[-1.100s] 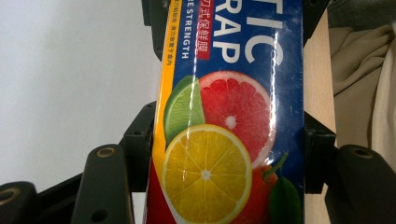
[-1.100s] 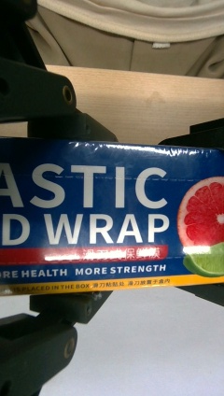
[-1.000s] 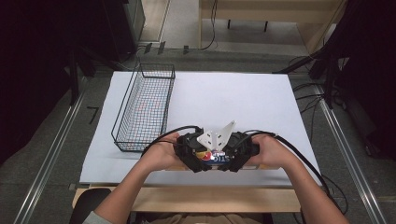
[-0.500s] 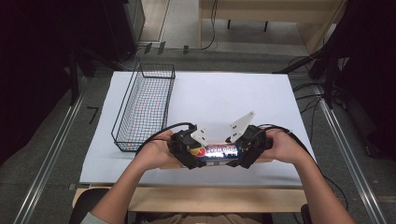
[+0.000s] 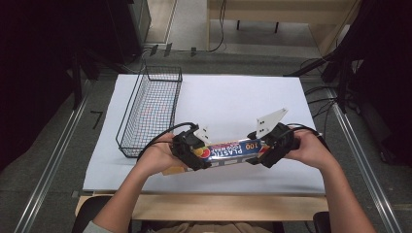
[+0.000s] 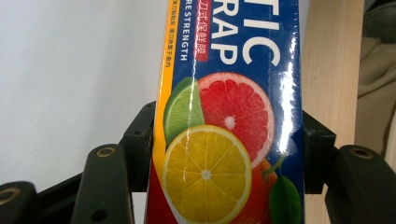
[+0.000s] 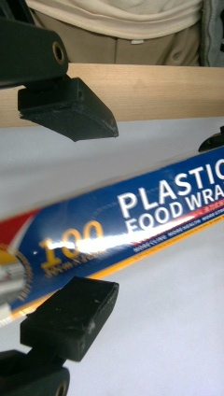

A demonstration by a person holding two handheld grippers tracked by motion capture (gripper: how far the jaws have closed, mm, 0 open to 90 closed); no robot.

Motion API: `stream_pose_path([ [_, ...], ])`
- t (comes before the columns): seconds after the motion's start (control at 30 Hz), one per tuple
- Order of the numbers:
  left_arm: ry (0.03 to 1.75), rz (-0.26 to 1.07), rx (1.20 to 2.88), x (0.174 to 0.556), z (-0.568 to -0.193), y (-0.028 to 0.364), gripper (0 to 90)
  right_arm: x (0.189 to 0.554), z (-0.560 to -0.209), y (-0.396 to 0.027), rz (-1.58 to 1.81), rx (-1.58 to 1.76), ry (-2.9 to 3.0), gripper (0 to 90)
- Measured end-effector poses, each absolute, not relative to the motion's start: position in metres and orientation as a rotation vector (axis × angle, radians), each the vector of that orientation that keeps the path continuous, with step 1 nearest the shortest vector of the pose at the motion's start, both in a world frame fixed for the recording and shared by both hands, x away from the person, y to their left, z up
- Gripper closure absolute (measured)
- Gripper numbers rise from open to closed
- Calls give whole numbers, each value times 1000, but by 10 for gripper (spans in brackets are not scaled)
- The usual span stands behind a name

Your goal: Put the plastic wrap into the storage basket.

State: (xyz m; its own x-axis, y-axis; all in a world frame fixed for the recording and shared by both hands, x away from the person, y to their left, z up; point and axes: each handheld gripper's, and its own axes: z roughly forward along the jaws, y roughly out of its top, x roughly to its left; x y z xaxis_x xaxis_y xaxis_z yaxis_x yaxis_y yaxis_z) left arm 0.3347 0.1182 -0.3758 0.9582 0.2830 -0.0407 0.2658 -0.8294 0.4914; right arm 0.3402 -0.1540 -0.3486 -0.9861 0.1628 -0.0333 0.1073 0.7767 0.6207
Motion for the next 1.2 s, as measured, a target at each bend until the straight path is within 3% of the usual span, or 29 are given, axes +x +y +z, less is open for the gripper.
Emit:
stream_pose_path([
  [0.57, 605, 108, 2505, 346, -350, 138, 395, 330, -351, -175, 1092, 246, 2802, 218],
  [1.2, 899, 288, 2376, 360, -312, 180, 394, 340, -403, -157, 932, 388, 2800, 200],
])
